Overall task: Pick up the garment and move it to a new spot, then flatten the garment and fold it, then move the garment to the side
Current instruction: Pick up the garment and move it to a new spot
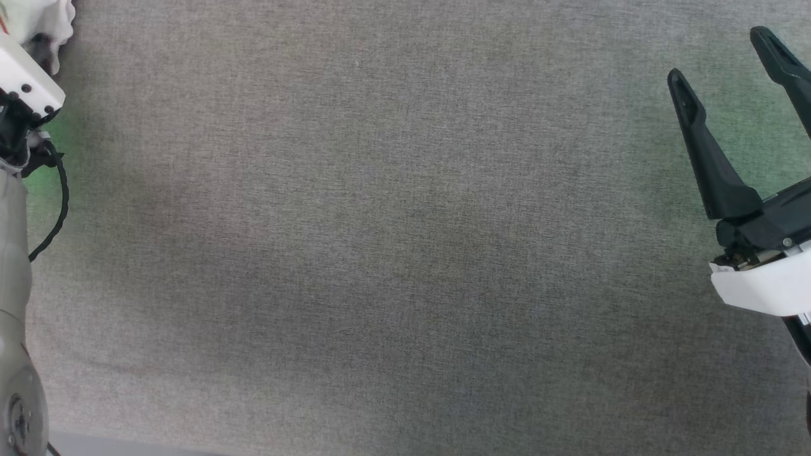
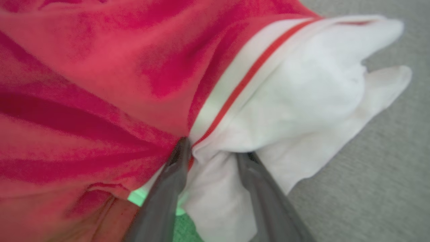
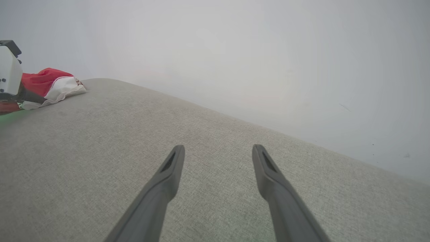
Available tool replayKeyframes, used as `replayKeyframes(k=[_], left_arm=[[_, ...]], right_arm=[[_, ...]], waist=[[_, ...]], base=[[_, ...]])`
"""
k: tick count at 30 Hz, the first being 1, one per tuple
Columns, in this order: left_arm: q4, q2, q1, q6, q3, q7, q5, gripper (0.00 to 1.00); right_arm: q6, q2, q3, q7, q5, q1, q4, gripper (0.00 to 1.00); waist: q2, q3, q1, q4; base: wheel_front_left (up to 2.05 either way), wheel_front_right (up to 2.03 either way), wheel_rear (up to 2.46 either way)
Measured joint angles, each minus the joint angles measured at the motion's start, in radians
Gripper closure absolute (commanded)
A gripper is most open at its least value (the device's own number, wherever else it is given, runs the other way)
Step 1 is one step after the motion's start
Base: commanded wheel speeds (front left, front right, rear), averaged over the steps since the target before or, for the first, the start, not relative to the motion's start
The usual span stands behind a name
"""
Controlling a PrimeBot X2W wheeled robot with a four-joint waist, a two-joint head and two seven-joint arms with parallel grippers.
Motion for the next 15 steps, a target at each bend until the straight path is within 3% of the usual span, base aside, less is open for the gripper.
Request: replayKeyframes(k=[3,15], left_arm=[[0.009,-0.001,0.0,0.008,-0.005,-0.03,0.001,1.0],[0.007,0.026,-0.045,-0.045,-0.077,-0.186,0.054,1.0]], right_arm=[[0.0,0.0,-0.002,0.005,-0.005,0.0,0.0,0.0],[0.0,0.035,-0.03,-0.036,-0.009,0.022,0.063,0.0]], waist=[[-0.0001,-0.003,0.0,0.007],[-0.0001,-0.108,0.0,0.037]], base=[[0.0,0.0,0.0],[0.0,0.0,0.0]])
